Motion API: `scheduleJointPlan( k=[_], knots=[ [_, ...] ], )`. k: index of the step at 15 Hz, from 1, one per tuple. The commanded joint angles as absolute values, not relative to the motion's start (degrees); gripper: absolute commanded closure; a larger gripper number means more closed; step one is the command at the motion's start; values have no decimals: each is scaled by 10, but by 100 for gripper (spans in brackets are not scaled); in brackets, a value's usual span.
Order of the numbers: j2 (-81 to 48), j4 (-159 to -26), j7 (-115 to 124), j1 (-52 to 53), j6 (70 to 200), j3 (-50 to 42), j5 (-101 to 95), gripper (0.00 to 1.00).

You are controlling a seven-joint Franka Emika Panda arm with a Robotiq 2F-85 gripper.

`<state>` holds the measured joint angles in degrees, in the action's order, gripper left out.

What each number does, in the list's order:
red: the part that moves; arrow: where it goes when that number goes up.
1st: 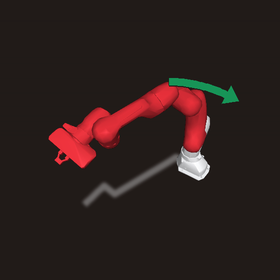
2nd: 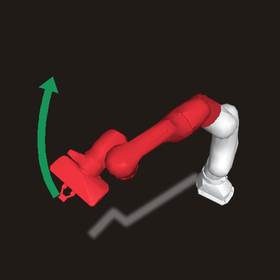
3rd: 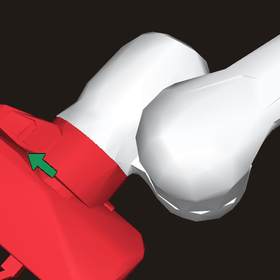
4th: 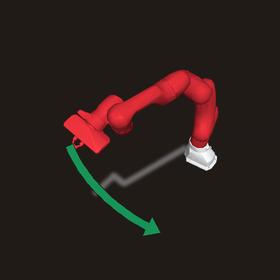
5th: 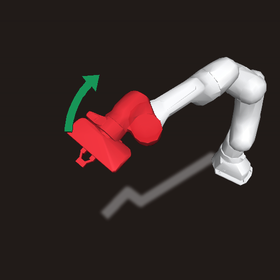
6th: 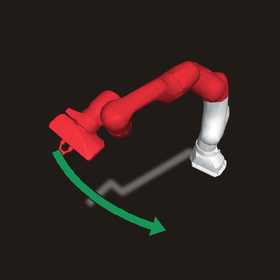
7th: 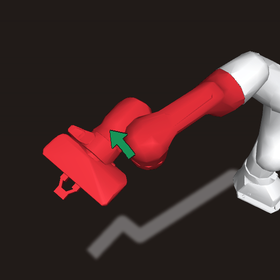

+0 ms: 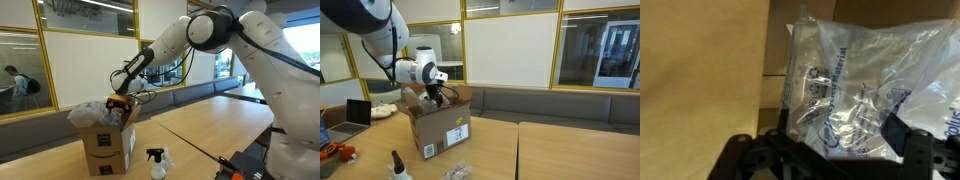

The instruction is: Put all the plastic bag and the spray bottle in the carton box

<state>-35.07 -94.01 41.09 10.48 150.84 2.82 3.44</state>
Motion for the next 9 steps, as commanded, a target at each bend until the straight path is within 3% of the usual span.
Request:
scheduleJointPlan(
  k=[1,9],
  knots=[
    [-313,-970,385,100,1493,12,53,0],
    [-133,-1100,441,115,1445,-86,-52,0]
  ],
)
